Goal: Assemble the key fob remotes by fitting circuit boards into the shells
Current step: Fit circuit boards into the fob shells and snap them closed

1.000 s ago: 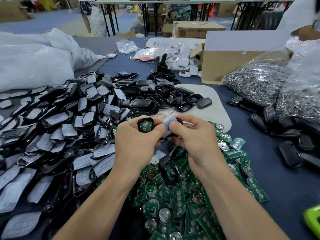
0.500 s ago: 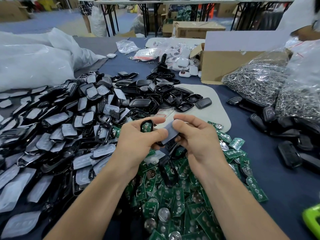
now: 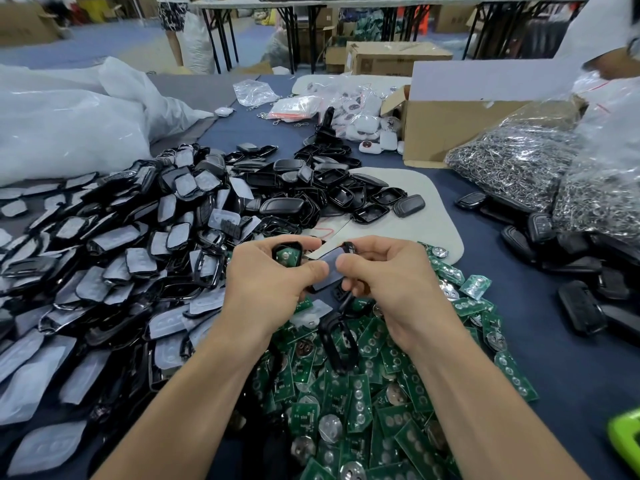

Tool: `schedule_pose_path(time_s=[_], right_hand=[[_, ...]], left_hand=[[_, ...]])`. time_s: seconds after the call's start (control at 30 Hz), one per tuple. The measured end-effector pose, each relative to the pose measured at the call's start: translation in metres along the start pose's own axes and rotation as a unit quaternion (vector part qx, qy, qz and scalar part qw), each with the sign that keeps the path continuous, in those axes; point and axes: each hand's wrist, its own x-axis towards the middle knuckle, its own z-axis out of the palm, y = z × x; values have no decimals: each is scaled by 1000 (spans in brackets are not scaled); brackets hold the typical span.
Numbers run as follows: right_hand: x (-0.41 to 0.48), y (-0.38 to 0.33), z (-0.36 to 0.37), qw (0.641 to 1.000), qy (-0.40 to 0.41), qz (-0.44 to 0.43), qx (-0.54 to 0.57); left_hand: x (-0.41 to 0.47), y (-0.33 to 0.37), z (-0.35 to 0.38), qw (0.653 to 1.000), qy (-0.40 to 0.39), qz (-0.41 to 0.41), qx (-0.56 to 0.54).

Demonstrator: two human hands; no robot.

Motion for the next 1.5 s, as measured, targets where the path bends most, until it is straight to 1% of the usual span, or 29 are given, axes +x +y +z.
schedule_pose_path(time_s=[0.07, 0.13, 0.2, 0.3, 0.4, 0.47, 0.5, 0.57, 0.63, 0.67, 0.7, 0.73, 0.77, 0.8, 0.87, 0.93, 0.97, 1.03, 1.1, 1.13, 1.2, 1.23, 1.27, 1.33, 1.37, 1.43, 1.5], right_hand=[[1, 1, 1, 1000, 15, 0, 4], [2, 2, 1, 999, 34, -3, -5], [3, 3, 0, 999, 52, -3, -8], [4, 2, 1, 998, 65, 3, 8], [3, 3, 3, 998, 60, -15, 0], [0, 4, 5, 997, 37, -47, -50], [-1, 4, 5, 995, 32, -59, -74], [-1, 2, 5, 994, 45, -62, -78], [-1, 0, 4, 997, 64, -40, -30], [-2, -1, 4, 997, 69, -28, -8], [-2, -2, 5, 997, 76, -26, -9], [-4, -1, 5, 994, 90, -43, -47], [-5, 0, 3, 984, 105, -86, -116], [-8, 0, 2, 965, 109, -142, -193], [-13, -4, 3, 920, 78, -241, -299], [-14, -1, 7, 888, 53, -287, -354], [-13, 2, 9, 881, 62, -299, -363], [-14, 3, 11, 877, 96, -315, -351], [-15, 2, 11, 889, 125, -300, -323], [-14, 1, 10, 905, 131, -280, -293], [-12, -1, 9, 954, 119, -206, -182], [-11, -3, 9, 976, 102, -154, -112], [-10, -4, 9, 990, 85, -95, -52], [-9, -6, 10, 998, 56, 0, 23], [-9, -5, 10, 998, 46, 29, 40], [-9, -5, 10, 996, 28, 61, 63], [-8, -5, 10, 995, 19, 69, 73]], left_hand=[[0, 0, 2, 999, 16, 6, 30], [1, 0, 2, 999, 7, 6, 40], [1, -1, 2, 999, -11, 0, 32], [1, 0, 3, 1000, -17, -13, 11], [3, 0, 4, 999, 16, 6, 32], [4, 0, 3, 996, 48, 26, 64], [4, 0, 1, 996, 50, 33, 70], [2, 1, 0, 999, 19, 17, 25], [1, 4, 1, 998, -20, -22, -50], [1, 4, 2, 997, -25, -35, -71], [1, 5, 3, 995, -19, -45, -84], [1, 6, 4, 995, -4, -50, -92], [1, 7, 5, 994, 13, -52, -98], [1, 7, 5, 993, 27, -54, -103], [2, 8, 3, 990, 33, -64, -120], [3, 8, 0, 987, 14, -79, -141], [4, 7, -1, 985, 1, -84, -148], [5, 7, -2, 981, -38, -90, -166], [6, 7, -4, 972, -79, -97, -198], [6, 6, -6, 968, -91, -98, -212], [9, 6, -9, 967, -106, -80, -218], [9, 4, -10, 970, -115, -62, -206], [9, 3, -10, 974, -122, -43, -186], [8, 2, -8, 981, -120, -24, -149], [8, 0, -7, 983, -114, -28, -139], [8, 0, -7, 985, -112, -45, -124], [9, 0, -8, 985, -117, -56, -113]])
